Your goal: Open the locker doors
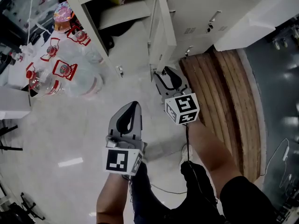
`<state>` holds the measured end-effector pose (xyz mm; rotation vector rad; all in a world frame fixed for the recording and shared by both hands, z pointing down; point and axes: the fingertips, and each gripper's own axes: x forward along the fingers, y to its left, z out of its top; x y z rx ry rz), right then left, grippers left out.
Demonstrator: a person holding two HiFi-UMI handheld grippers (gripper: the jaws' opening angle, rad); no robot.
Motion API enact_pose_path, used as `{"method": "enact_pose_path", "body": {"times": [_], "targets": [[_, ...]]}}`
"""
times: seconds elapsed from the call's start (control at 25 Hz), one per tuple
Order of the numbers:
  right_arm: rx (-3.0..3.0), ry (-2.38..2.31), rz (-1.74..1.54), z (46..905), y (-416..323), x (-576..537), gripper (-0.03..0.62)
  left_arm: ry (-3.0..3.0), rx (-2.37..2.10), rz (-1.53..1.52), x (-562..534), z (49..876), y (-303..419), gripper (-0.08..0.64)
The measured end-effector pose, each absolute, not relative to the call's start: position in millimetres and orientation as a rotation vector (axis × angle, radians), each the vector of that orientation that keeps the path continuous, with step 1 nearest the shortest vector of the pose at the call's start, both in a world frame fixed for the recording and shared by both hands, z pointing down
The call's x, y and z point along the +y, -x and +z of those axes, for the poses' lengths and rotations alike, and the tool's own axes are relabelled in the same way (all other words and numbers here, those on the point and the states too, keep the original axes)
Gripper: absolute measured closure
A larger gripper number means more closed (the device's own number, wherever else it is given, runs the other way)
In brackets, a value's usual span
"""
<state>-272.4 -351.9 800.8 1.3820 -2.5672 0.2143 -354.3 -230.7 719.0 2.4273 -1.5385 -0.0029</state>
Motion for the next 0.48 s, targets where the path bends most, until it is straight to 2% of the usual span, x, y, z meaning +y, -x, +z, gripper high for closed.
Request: {"method": "enact_pose_path", "body": {"times": [0.04,0.16,0.48], "targets": [[-2.564,-1.395,0.201,798,267,-354,0.415,-2.429,-1.538,0.000,-229,719,348,0.561],[-2.540,-1.436,0.196,794,248,-359,0.485,-2.429,-1.544,0.003,-225,719,334,0.561],[-2.546,-1.401,0.199,795,230,-362,0.491,-2.424,-1.584,0.013,-215,716,309,0.561]]}}
